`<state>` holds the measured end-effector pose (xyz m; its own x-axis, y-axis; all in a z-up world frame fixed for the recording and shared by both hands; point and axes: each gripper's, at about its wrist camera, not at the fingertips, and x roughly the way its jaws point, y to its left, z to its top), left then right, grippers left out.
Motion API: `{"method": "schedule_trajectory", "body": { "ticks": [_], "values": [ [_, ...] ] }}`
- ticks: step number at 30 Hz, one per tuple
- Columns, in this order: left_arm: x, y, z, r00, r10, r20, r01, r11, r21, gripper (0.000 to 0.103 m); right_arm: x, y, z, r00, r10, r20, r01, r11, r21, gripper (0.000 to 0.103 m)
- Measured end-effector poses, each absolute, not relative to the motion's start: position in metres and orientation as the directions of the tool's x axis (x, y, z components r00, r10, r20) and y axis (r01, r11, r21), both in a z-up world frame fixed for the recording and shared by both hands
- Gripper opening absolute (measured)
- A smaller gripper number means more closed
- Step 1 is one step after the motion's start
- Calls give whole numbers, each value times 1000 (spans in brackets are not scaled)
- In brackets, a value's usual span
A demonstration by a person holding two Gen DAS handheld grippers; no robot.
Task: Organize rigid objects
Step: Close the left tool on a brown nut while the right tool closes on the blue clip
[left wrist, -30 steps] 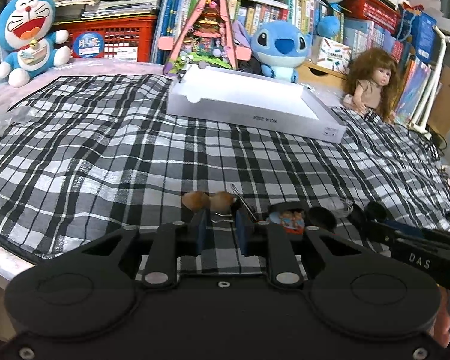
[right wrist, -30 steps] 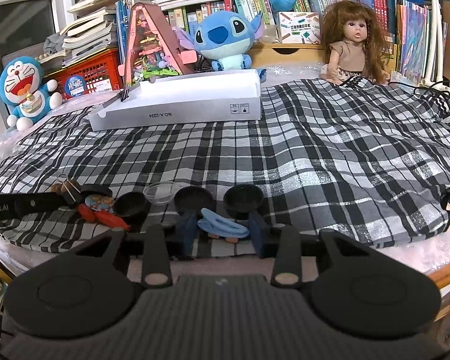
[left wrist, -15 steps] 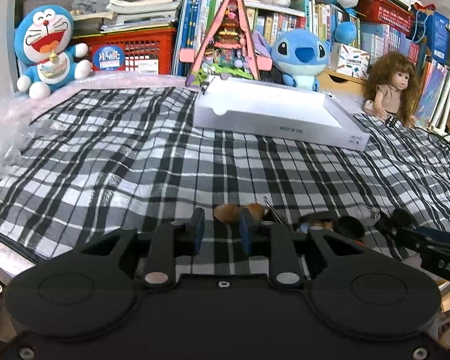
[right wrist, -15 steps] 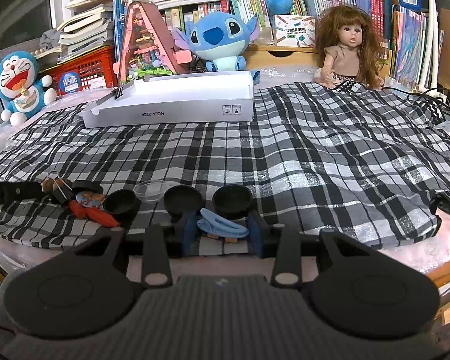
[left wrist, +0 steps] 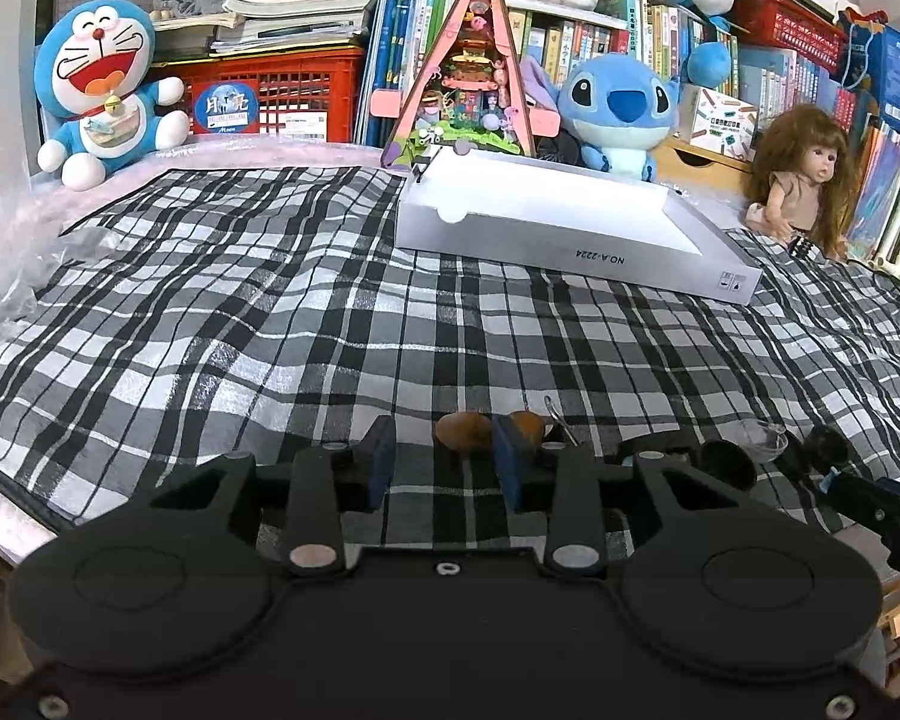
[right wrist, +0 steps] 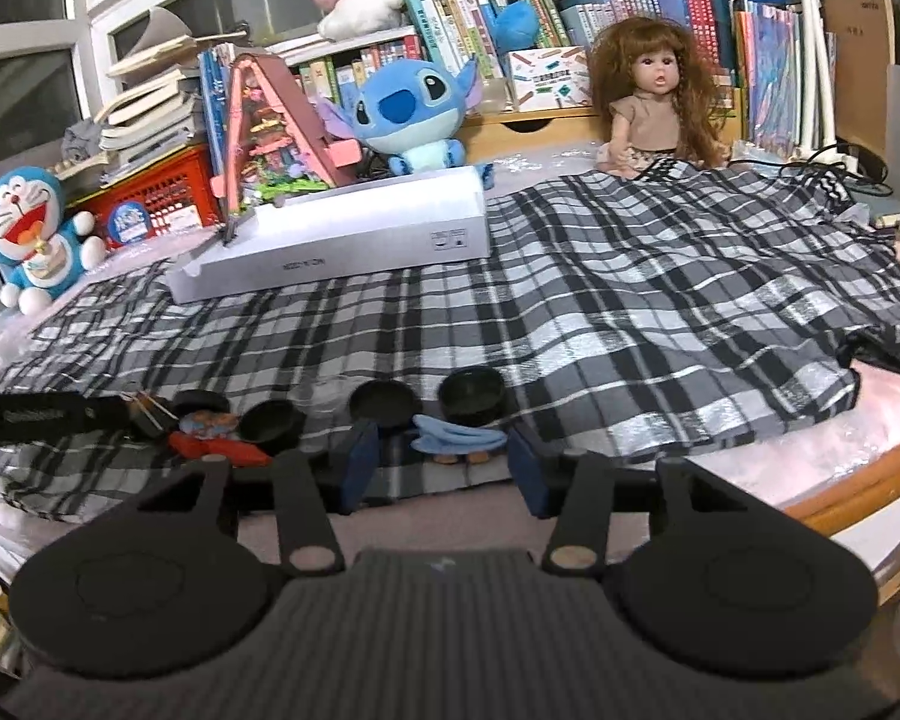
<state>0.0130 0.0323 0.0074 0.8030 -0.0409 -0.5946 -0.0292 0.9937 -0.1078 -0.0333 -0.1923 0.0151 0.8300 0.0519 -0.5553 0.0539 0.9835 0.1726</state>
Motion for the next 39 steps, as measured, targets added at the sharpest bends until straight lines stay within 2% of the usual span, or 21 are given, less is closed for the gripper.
{"method": "schedule_trajectory", "body": {
  "ticks": [6, 11, 16, 17, 18, 20, 21, 23, 31, 33, 34, 39],
  "values": [
    [13, 33, 6, 807, -45, -589, -27, 993, -113, 33, -23, -190, 10, 826, 5, -564, 111, 979, 170, 62],
    [15, 35, 4, 815, -52, -578, -29, 991, -131, 33, -20, -185, 6, 834, -73, -548, 157, 982, 109, 63],
    [18, 33, 2, 818, -48, -573, -35, 990, -134, 33, -16, -183, 1, 839, -79, -538, 156, 983, 100, 63],
    [19, 32, 2, 819, -47, -572, -36, 990, -133, 33, -15, -183, 0, 842, -68, -535, 148, 983, 108, 58],
    [20, 31, 1, 819, -46, -571, -36, 991, -130, 33, -14, -183, 0, 844, -55, -533, 138, 984, 116, 48],
    [21, 30, 1, 822, -42, -569, -32, 992, -120, 32, -10, -183, -1, 848, -17, -529, 103, 986, 134, 43],
    [21, 29, 0, 822, -39, -568, -29, 993, -111, 31, -9, -183, -1, 851, -3, -525, 89, 986, 139, 43],
    [20, 28, -1, 823, -37, -566, -20, 995, -95, 22, -8, -183, -2, 856, 22, -516, 58, 989, 139, 42],
    [16, 25, -1, 829, -39, -558, -4, 997, -76, 21, -10, -186, -3, 861, 88, -502, -33, 992, 118, 42],
    [15, 24, -1, 830, -38, -557, -3, 997, -73, 21, -11, -186, -3, 857, 120, -501, -77, 991, 105, 45],
    [14, 24, -2, 831, -37, -556, -4, 997, -72, 21, -11, -185, -3, 857, 128, -499, -93, 991, 95, 51],
    [12, 24, -2, 832, -35, -553, -5, 997, -71, 21, -19, -184, -2, 867, 82, -492, -59, 996, 62, 69]
  ]
}}
